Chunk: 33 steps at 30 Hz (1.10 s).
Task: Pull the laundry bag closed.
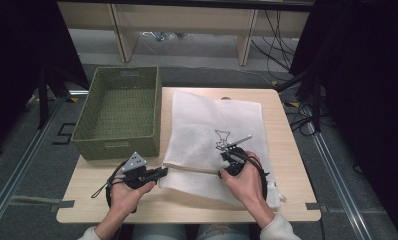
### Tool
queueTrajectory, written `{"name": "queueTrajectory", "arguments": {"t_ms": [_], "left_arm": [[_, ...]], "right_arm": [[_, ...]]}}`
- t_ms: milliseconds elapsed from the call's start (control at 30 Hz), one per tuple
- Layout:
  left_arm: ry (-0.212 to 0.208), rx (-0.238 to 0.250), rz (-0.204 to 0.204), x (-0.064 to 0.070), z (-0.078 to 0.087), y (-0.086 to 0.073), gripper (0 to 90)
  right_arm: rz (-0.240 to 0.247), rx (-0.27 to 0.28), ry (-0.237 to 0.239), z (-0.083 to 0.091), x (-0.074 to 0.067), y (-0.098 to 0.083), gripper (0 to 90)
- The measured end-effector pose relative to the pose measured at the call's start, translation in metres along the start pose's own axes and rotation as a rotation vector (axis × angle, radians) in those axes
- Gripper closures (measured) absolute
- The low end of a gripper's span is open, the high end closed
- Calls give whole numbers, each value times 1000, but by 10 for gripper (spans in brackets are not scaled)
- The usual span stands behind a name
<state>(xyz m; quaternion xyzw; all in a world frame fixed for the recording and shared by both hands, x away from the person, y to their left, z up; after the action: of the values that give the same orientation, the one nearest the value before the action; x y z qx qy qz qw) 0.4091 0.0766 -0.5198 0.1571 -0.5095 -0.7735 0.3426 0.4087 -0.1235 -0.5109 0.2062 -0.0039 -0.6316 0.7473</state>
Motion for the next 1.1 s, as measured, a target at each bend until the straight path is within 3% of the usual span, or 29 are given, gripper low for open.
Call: {"name": "queueTrajectory", "arguments": {"t_ms": [33, 67, 200, 233, 267, 300, 333, 367, 433, 533, 667, 733, 800, 833, 967, 1033, 1100], "left_arm": [[-1, -3, -6, 0, 0, 0, 859], [0, 0, -2, 0, 0, 0, 859], [12, 6, 24, 0, -1, 0, 859], [0, -3, -6, 0, 0, 0, 859], [-1, -4, -7, 0, 0, 0, 859], [-1, -5, -8, 0, 0, -1, 859], [0, -3, -6, 0, 0, 0, 859], [1, 1, -1, 0, 0, 0, 859], [1, 3, 1, 0, 0, 0, 859], [1, -2, -5, 0, 0, 0, 859], [0, -1, -4, 0, 0, 0, 859], [1, -3, -6, 0, 0, 0, 859], [10, 3, 18, 0, 0, 0, 859], [11, 5, 22, 0, 0, 0, 859], [1, -1, -4, 0, 0, 0, 859], [2, 3, 1, 0, 0, 0, 859], [2, 3, 0, 0, 0, 0, 859]], "right_arm": [[-2, -3, -1, 0, 0, 0, 875], [26, 6, -3, 0, 3, 2, 875], [12, 0, 3, 2, 2, 1, 875], [-10, -7, 1, 2, 1, 0, 875], [-18, -11, -3, 2, 0, -1, 875], [35, 4, 2, 0, 3, 2, 875], [-9, -11, -2, 2, 1, -1, 875], [14, 2, -12, 2, 4, 1, 875], [14, 0, -5, 2, 4, 1, 875], [-24, -7, -6, 4, 4, -2, 875], [-27, -9, -8, 4, 5, -2, 875], [-7, -4, -9, 4, 6, -1, 875], [-6, -1, -22, 4, 8, -1, 875], [21, 9, -20, 3, 10, 1, 875], [-5, 5, -20, 4, 11, -1, 875], [20, 14, -16, 4, 12, 1, 875], [9, 10, -17, 4, 11, 0, 875]]}}
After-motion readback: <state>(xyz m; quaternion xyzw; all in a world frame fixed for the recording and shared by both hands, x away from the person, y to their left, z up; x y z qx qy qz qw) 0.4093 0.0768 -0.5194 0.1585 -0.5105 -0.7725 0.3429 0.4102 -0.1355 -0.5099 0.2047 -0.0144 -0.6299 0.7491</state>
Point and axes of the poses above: each handheld gripper's, and its own axes: z roughly backward along the jaws, y roughly out of its top, x roughly to its right, the point moved 10 cm from there along -z, roughly forward along the jaws, and after that the axes turned 12 degrees about -z, right-handed, at the moved point
